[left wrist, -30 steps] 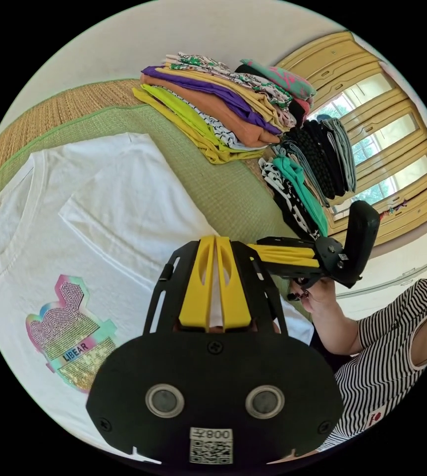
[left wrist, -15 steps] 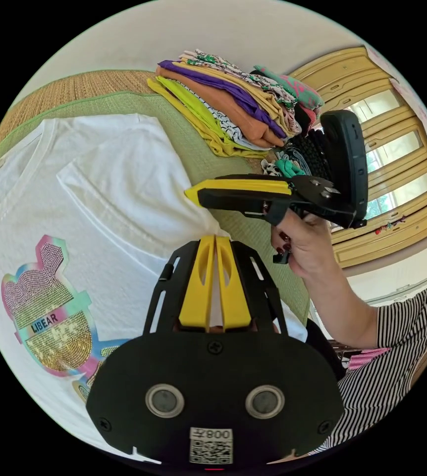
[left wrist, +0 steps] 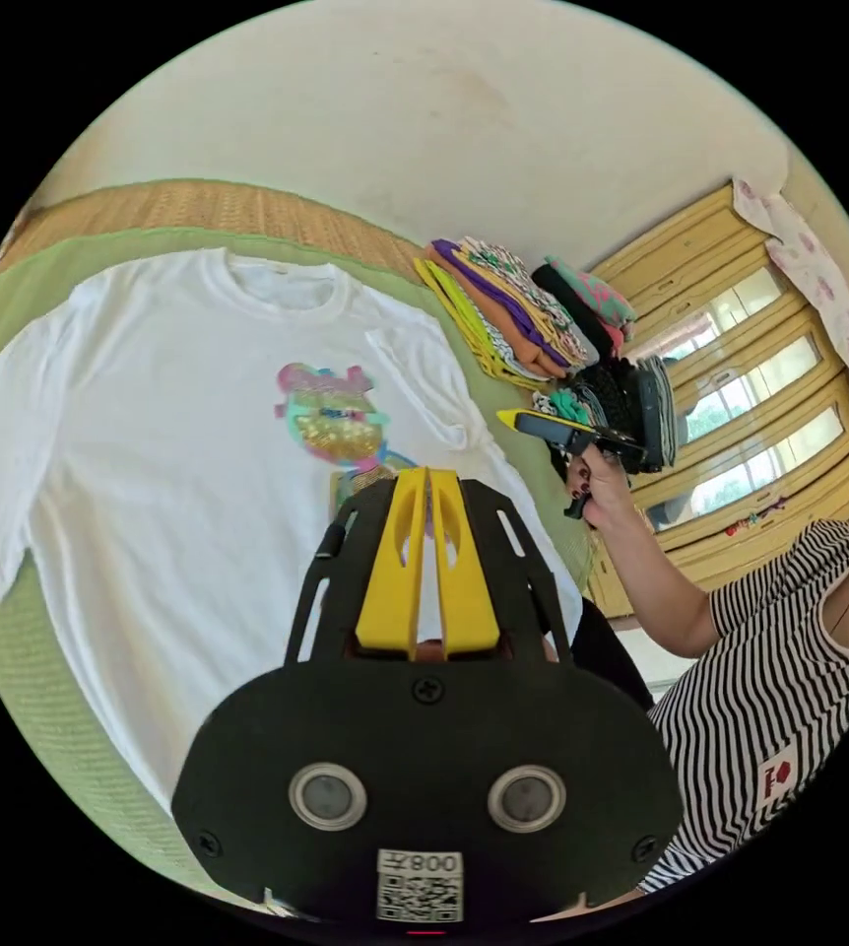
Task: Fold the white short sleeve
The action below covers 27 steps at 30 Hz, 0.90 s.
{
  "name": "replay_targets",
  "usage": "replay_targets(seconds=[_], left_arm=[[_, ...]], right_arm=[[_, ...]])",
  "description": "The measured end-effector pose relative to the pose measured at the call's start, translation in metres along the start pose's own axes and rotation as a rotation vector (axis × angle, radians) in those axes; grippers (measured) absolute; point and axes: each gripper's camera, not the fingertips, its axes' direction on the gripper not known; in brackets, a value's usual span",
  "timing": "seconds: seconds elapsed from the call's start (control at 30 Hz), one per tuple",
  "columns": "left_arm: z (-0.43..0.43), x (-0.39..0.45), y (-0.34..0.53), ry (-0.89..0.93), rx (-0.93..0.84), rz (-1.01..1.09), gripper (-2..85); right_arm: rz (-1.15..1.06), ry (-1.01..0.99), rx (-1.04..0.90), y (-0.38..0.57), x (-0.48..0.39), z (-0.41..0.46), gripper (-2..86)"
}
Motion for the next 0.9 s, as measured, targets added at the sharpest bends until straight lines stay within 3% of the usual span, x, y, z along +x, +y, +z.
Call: replay_targets(seconds=[0.23,0.5,0.9], left_arm=[[-0.144,-0.099,0.100,-0.037,0.284,-0.346,7.5],[-0.223,-0.167,0.135,-0.051,0.470,-0.453,9.5],[-0.265,-0.207,0.134,-0.173,0.416,-0.449,8.3]], right_arm=[[-0.046,-0.168,-0.046,0.019,-0.070,0.029,0.1],[-0.220,-0.255,-0.115,-0.016,-0.190,0.102,0.5],[-0.503,-0.193,-0.141,-0.079,-0.382,0.235,5.3]])
